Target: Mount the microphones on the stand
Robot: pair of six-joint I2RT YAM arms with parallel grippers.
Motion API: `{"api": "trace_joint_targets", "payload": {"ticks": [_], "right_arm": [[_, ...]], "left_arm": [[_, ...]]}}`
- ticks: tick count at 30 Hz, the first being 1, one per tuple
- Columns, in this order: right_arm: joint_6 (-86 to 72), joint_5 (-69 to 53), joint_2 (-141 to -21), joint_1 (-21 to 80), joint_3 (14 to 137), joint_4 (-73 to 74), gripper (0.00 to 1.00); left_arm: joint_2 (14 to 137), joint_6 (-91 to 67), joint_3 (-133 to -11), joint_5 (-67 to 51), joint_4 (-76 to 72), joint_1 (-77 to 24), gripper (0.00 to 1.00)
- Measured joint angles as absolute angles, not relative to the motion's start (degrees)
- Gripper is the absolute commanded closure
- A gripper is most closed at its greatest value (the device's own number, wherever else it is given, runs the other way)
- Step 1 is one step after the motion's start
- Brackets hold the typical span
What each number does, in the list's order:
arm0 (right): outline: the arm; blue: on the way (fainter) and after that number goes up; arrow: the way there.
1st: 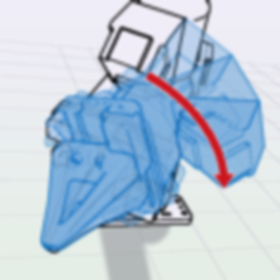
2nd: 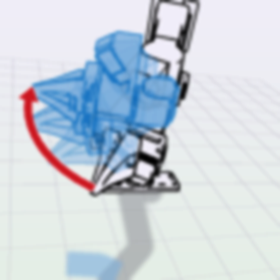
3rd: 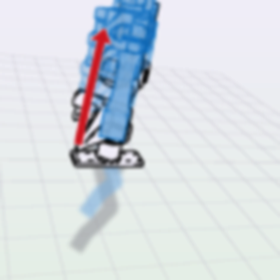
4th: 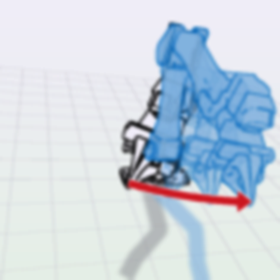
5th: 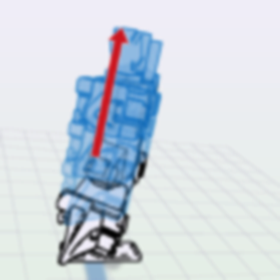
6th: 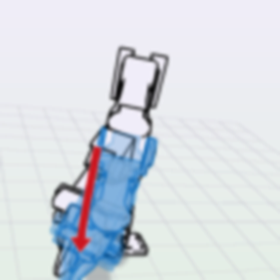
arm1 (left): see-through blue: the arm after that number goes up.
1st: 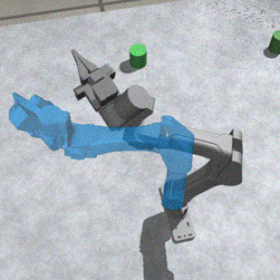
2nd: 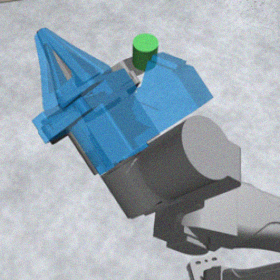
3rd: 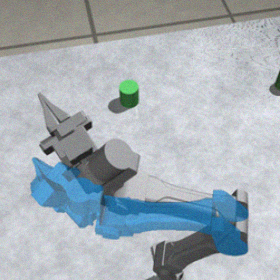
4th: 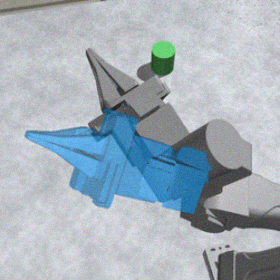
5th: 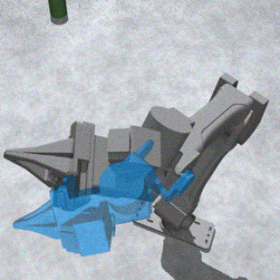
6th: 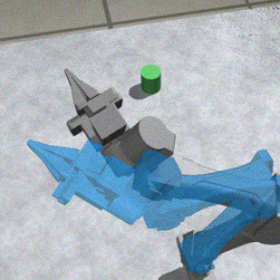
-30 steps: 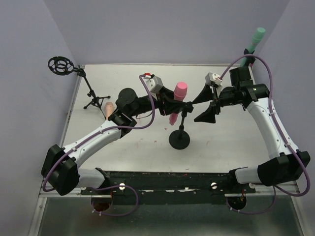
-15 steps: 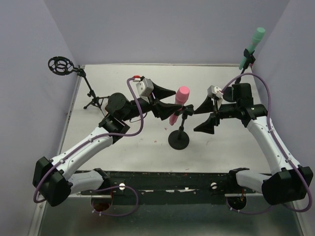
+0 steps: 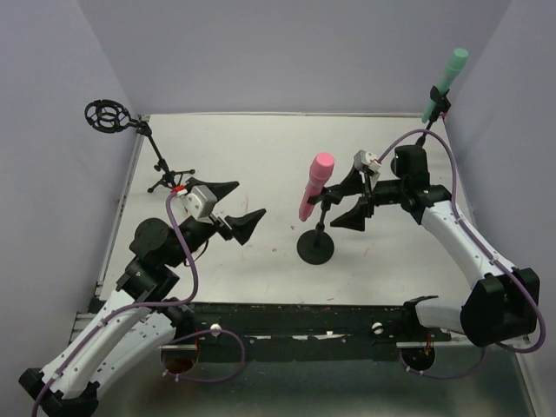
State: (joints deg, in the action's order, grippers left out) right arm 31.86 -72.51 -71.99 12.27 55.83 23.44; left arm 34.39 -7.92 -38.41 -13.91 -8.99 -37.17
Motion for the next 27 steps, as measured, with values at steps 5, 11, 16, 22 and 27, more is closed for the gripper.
{"api": "trace_joint_targets", "payload": {"ticks": [5,11,16,22,27], "right_arm": [[26.41,-72.42,-73.76,14.33,54.15,15.38,0.1],[22.11,-72.4,-75.07,15.73,51.53,8.62,0.26],[20.6,-72.51,-76.86,16.51,51.03,5.91,0.45],[18.96,-72.86,-77.8,16.56,50.7,2.26,0.81],[22.55,-72.75,-77.58,16.36,51.16,3.36,0.91]], "left_arm": [[27.73,-2.68,-36.56,-6.66,4.05,-37.08,0.01],[21.85,-0.73,-30.59,-1.5,11.62,-37.08,0.01],[21.02,-0.38,-30.26,-0.16,13.06,-37.08,0.01],[19.42,-0.23,-30.26,0.67,13.34,-37.08,0.01],[18.26,-0.19,-30.26,1.26,13.61,-37.08,0.01]]}}
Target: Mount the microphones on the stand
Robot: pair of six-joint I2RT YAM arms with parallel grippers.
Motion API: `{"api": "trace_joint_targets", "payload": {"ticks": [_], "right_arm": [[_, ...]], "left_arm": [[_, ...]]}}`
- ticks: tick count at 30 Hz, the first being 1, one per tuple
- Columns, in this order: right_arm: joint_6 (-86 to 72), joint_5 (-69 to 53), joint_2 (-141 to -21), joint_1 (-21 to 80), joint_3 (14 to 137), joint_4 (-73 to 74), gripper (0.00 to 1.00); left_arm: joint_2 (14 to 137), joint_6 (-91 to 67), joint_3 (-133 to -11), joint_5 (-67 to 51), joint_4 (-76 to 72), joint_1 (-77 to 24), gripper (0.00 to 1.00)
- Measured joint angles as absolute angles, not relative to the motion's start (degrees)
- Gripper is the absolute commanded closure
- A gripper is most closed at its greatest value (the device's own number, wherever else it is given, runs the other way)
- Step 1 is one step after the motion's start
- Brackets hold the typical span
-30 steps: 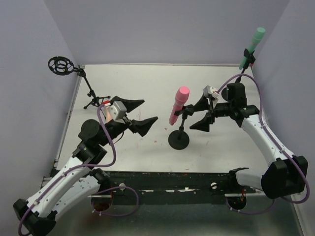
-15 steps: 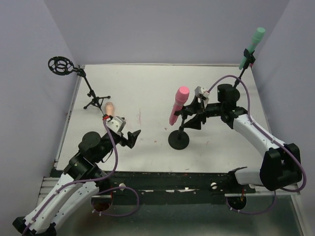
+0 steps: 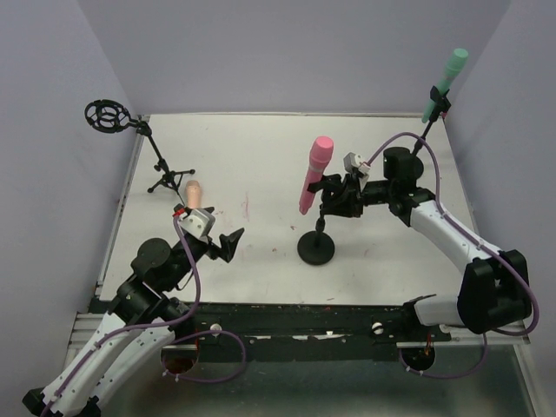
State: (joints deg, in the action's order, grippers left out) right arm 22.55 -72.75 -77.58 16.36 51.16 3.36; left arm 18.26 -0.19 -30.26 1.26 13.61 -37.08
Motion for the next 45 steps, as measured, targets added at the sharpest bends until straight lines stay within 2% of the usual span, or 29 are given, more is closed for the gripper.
{"api": "trace_joint_targets", "payload": {"ticks": [4,8,15,24,29,35,45], "right_arm": [[26.24,-72.75,-74.37,13.04,51.29,10.46,0.92],[27.66,-72.2,-68.9,4.47,51.68,17.98,0.92],[31.38,-62.96,-63.77,-8.69,57.1,27.92,0.93],[21.76,-46.3,-66.65,-18.76,58.63,22.79,0.93],[18.28,-42.17,-69.8,-22.22,60.47,17.67,0.92],[17.67,-42.89,-74.19,-24.32,61.56,11.94,0.9],[22.63,-53.63,-85.93,-27.62,66.32,7.31,0.88]], "left_arm": [[16.62,-0.19,-30.26,1.56,14.35,-37.08,0.01],[14.74,0.05,-30.26,1.61,14.85,-37.08,0.01],[10.59,1.04,-29.82,1.61,16.45,-37.08,0.01],[5.78,1.28,-29.1,1.45,16.84,-37.08,0.01],[5.78,1.28,-29.1,1.23,16.86,-37.08,0.01],[5.74,1.28,-29.1,1.04,16.84,-37.08,0.01],[5.93,1.28,-29.1,0.86,16.86,-36.42,0.01]]}}
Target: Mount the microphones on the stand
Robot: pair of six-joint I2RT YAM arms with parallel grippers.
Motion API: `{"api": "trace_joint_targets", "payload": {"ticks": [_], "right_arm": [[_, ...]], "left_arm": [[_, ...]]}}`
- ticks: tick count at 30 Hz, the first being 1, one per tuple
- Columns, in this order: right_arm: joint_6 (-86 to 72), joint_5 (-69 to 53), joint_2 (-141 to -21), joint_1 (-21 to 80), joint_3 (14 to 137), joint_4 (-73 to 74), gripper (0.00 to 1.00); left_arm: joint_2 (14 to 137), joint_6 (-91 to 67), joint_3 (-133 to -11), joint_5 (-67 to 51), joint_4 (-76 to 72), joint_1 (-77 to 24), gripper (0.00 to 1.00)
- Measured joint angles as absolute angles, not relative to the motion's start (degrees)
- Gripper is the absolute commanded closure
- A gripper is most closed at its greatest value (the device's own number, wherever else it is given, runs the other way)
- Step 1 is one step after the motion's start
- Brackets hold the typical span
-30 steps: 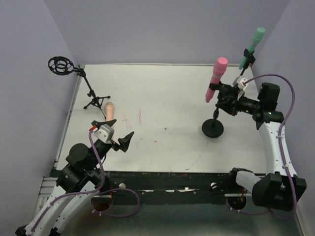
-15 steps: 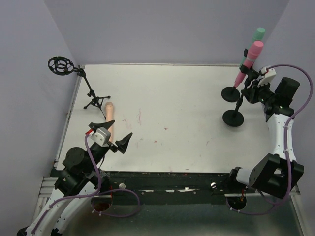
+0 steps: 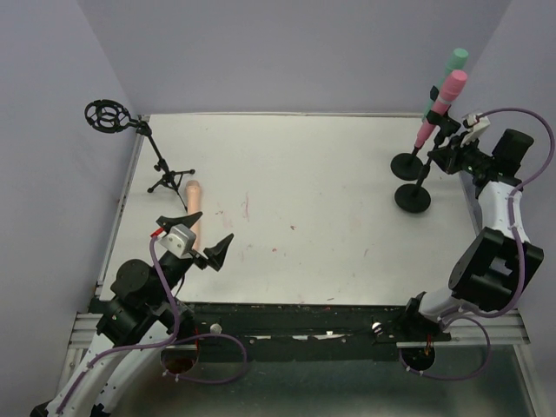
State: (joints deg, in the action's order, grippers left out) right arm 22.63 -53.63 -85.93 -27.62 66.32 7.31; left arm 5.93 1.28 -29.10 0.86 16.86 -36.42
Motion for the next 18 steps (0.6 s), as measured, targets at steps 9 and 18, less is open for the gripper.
{"api": "trace_joint_targets", "payload": {"ticks": [9,18], "right_arm": [[26.72,-58.52,-88.77,-30.28,67.44,6.33,0.84],[30.76,-61.36,-89.36,-30.55,67.44,8.91,0.64]], "left_arm": [[6.26,1.28,-29.1,0.16,16.84,-35.46,0.01],[6.39,1.28,-29.1,-0.73,16.84,-35.2,0.01]]}}
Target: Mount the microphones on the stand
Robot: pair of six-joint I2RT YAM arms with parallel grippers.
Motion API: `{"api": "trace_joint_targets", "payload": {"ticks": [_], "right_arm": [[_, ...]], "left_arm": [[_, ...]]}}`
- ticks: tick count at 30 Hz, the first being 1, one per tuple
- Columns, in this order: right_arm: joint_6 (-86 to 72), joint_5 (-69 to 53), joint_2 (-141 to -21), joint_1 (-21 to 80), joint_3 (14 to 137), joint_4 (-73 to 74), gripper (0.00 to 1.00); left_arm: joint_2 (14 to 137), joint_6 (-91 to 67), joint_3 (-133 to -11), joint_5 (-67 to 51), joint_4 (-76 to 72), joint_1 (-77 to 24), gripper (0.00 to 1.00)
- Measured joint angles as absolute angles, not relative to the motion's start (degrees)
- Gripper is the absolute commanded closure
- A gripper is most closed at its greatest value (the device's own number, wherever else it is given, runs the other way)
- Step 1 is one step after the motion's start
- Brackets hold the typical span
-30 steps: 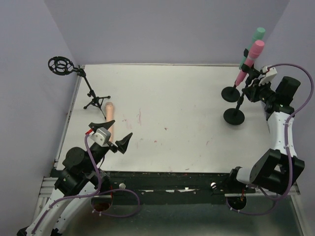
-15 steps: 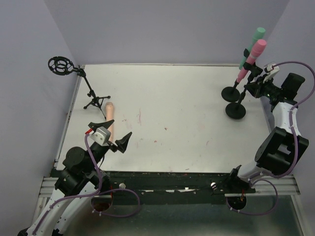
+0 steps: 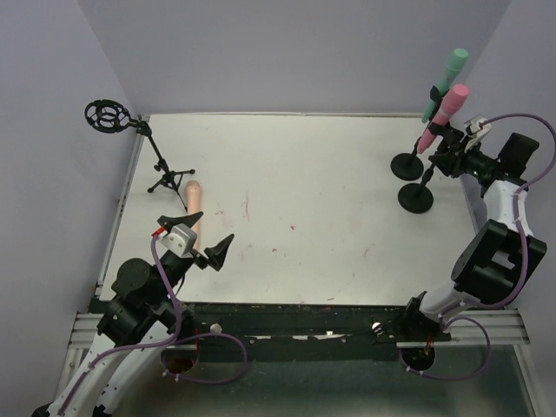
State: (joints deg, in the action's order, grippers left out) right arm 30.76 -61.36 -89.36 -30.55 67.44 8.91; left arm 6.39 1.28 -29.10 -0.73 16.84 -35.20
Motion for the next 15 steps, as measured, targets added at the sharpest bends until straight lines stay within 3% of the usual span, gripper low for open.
{"api": "trace_joint_targets", "payload": {"ticks": [5,8,10,15], "right_arm": [[32.45,-62.74,-89.34,-31.24,67.44,10.48,0.49],[33.01,-62.85,-89.27,-31.59,67.44,11.7,0.25],[33.15,-62.76,-89.01,-31.79,67.48,12.99,0.15],[34.85,-62.39,-87.35,-32.86,68.88,18.04,0.09]], "left_arm": [[6.39,1.26,-29.1,-0.95,16.84,-35.2,0.01],[6.39,1.26,-29.1,-1.08,16.84,-35.2,0.01],[6.37,1.26,-29.1,-1.1,16.84,-35.2,0.01],[6.37,1.21,-29.1,-1.19,16.84,-35.2,0.01]]}}
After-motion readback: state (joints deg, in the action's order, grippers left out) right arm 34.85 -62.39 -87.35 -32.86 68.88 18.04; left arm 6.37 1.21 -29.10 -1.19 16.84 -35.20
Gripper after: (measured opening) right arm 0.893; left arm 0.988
